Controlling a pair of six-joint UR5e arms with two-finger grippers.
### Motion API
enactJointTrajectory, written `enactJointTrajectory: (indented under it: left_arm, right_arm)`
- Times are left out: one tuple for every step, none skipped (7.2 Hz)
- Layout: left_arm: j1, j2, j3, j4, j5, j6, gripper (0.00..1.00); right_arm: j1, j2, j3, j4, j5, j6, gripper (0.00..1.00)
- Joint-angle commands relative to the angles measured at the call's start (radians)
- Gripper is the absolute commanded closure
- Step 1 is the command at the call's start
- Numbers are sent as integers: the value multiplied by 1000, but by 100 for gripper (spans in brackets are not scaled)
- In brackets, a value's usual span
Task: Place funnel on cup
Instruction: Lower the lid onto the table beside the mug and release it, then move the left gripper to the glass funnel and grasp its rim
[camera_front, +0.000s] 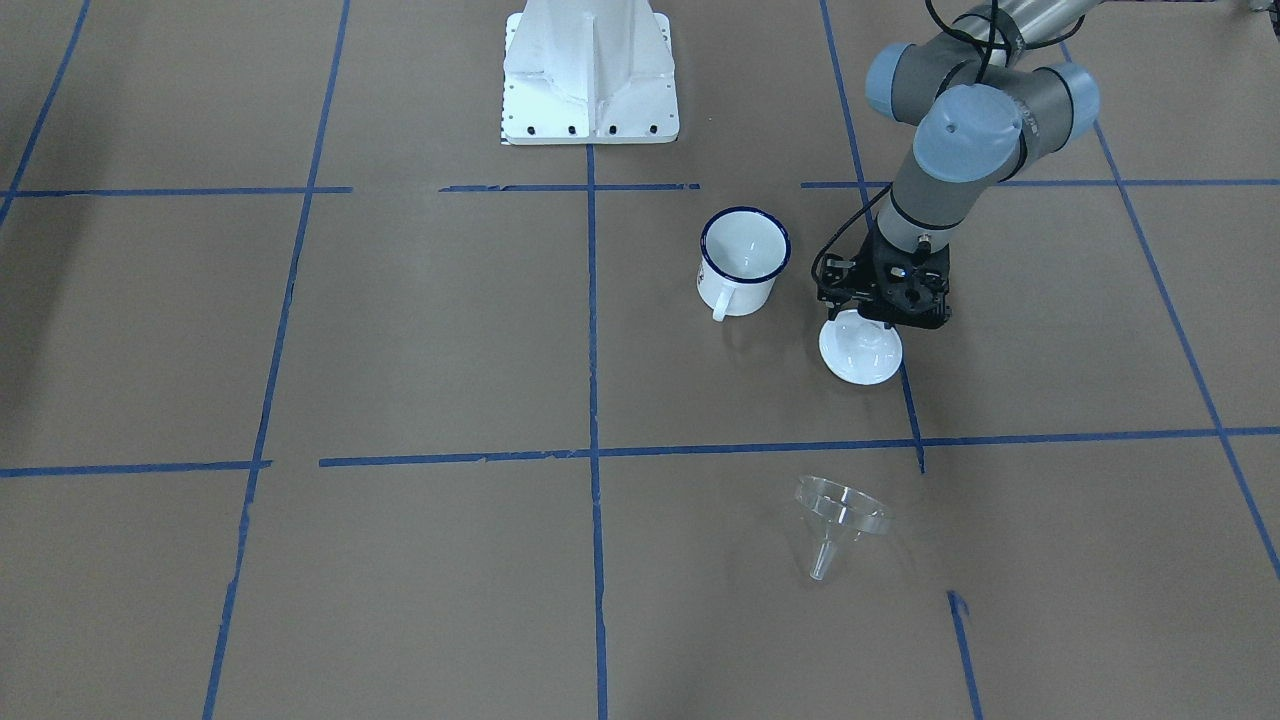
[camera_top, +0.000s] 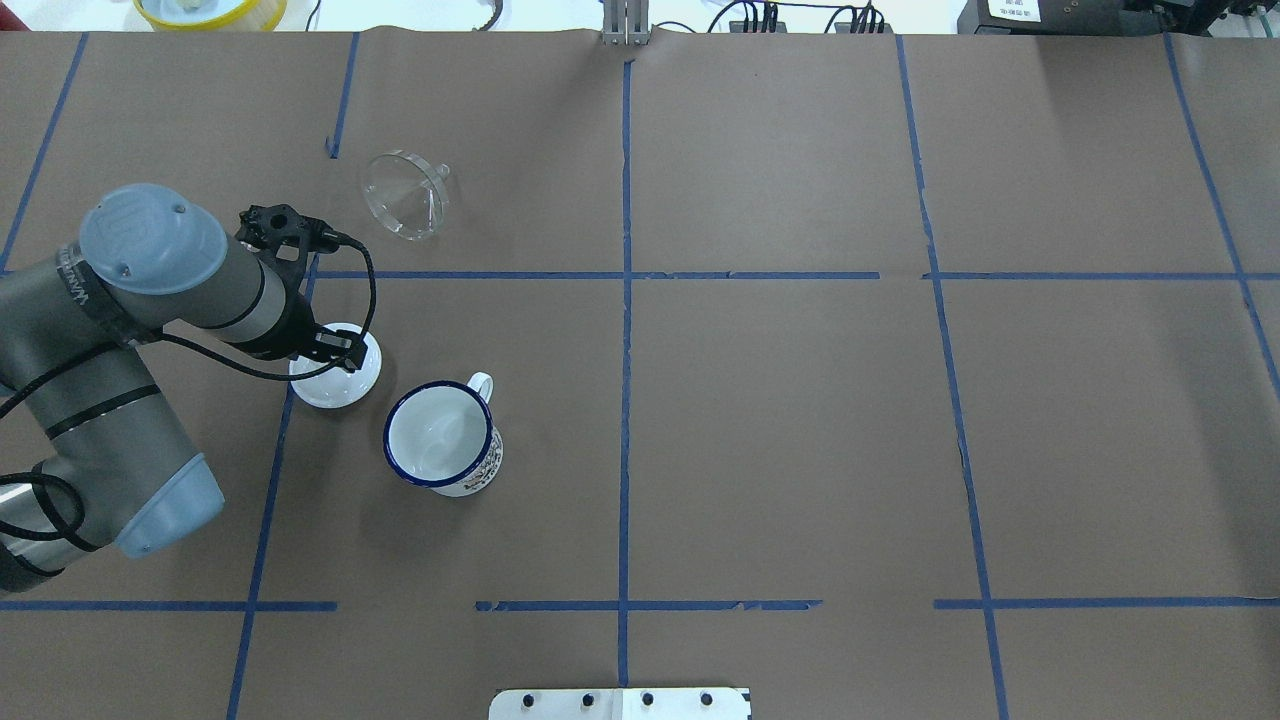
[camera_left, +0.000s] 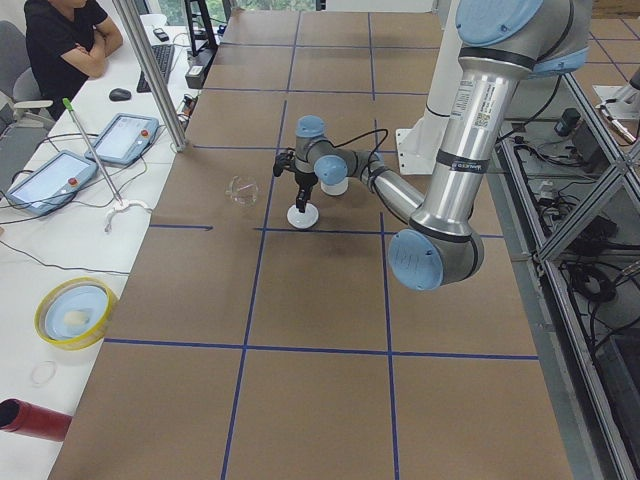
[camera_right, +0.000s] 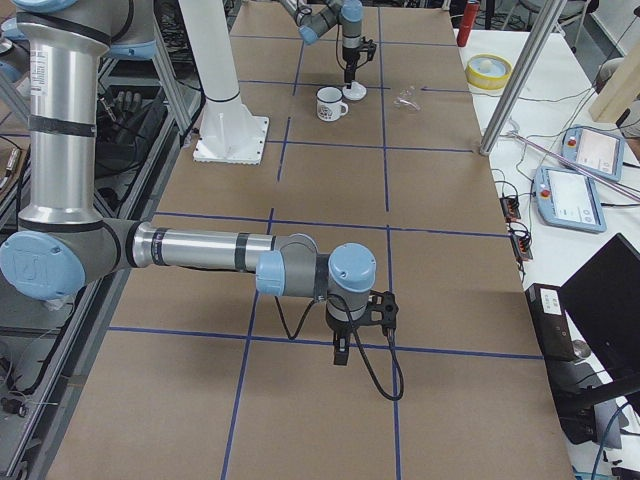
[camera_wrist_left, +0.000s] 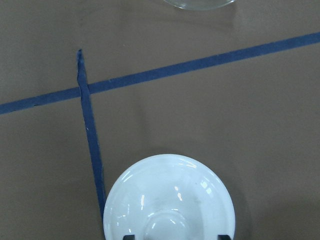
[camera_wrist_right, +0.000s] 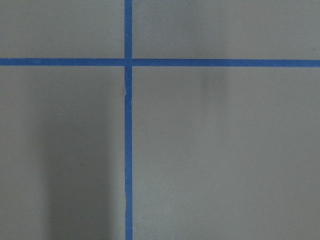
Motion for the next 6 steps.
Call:
enactJointTrajectory:
  left_arm:
    - [-3,-7,-18,2,-28,-33,0]
    - [-15,-44,-25,5,-27,-156,0]
    - [-41,-70,-26,3,-19,-264,0]
    - [-81,-105,-15,2,-18,-395,0]
    - [-95,-128,-4,-21,51,-577,0]
    - [-95,-133,48,-148,176,-734,0]
  right_arm:
    - [0,0,0,0,0,0,0]
    - [0,0,0,0,0,0,0]
    - [0,0,0,0,0,0,0]
    - [0,0,0,0,0,0,0]
    - [0,0,0,0,0,0,0]
    - [0,0,0,0,0,0,0]
